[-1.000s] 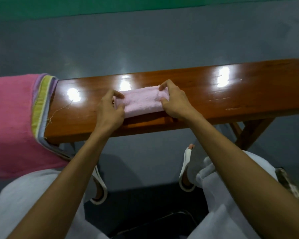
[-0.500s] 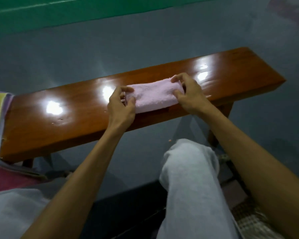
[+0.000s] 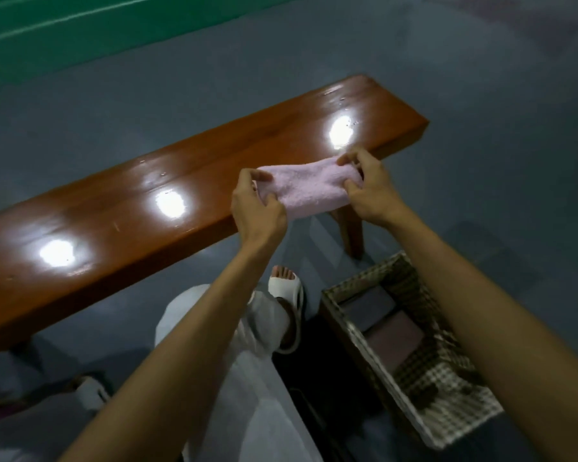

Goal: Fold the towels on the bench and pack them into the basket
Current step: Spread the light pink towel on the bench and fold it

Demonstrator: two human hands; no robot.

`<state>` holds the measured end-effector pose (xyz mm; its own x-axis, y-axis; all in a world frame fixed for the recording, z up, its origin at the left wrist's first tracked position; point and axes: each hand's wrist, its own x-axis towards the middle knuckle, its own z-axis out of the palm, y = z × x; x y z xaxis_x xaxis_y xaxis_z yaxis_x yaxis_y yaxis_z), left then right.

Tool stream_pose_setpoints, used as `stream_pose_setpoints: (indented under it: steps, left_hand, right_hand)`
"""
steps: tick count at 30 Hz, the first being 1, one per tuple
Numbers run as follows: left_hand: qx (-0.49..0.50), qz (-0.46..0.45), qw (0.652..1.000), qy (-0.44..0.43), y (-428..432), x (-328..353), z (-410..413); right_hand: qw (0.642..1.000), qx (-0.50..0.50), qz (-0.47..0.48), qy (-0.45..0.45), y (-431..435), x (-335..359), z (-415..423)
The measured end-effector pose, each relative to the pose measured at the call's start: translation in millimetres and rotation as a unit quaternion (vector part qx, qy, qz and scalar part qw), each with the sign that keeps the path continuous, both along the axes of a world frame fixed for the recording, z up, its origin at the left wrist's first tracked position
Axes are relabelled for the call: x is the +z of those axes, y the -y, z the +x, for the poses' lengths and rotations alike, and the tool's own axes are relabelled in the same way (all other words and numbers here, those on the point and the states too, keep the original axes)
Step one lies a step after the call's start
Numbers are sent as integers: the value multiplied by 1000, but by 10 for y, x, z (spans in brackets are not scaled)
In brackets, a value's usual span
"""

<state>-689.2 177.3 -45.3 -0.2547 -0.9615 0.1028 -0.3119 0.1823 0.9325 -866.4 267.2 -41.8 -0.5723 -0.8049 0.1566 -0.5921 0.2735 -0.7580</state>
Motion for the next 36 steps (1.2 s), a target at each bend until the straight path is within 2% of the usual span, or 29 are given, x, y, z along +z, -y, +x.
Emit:
stream_pose_setpoints:
  steps: [5, 10, 18, 26, 32, 36]
  left_hand:
    - [0, 90, 996, 20, -521, -297, -398]
    - [-2, 190, 980, 65, -1033, -655, -760]
    - [-69, 187, 967, 158, -1910, -1203, -971]
    - [-74, 244, 936, 242, -2614, -1850, -958]
    - [-91, 279, 907, 302, -2849, -2273, -1111]
    - [-96, 316, 886, 326, -3046, -2498, -1196]
  right_hand:
    - [992, -48, 95, -66, -431, -327, -280]
    - [981, -76, 166, -65, -978, -772, -485]
    - [964, -127, 225, -70, -1774, -1528, -595]
    - [954, -60, 282, -88, -2409, -2310, -508]
    - [928, -35, 356, -108, -2778, -2822, -455]
    - [916, -37, 391, -80, -2922, -3083, -449]
